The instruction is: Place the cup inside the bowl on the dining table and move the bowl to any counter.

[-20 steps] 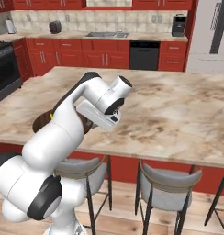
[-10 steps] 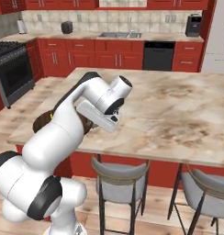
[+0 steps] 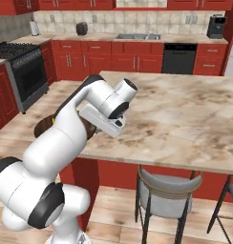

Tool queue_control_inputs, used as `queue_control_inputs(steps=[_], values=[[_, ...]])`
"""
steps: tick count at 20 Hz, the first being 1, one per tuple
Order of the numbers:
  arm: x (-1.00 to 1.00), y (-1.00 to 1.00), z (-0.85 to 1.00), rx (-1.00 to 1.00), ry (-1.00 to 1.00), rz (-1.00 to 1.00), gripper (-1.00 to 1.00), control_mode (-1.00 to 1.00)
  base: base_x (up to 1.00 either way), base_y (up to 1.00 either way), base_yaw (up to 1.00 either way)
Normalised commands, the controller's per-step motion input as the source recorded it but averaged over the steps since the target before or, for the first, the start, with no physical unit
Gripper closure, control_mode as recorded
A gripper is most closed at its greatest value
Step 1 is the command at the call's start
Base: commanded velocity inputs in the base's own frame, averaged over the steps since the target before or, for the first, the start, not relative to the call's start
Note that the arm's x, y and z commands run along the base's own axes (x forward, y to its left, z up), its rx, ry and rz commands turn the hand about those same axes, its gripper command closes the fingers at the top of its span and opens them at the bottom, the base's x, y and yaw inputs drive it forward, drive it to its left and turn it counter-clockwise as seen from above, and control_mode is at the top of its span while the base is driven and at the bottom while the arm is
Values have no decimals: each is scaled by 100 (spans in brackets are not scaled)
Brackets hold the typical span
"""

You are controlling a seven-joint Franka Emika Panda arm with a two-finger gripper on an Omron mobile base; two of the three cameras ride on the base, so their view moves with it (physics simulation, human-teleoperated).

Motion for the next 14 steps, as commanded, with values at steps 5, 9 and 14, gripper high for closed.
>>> queue_control_inputs(steps=[5,9,14], values=[[0,0,0,0,0,0,100,100,24,71,0],[0,0,0,0,0,0,100,100,21,75,0],[0,0,0,0,0,0,100,100,40,66,-1]])
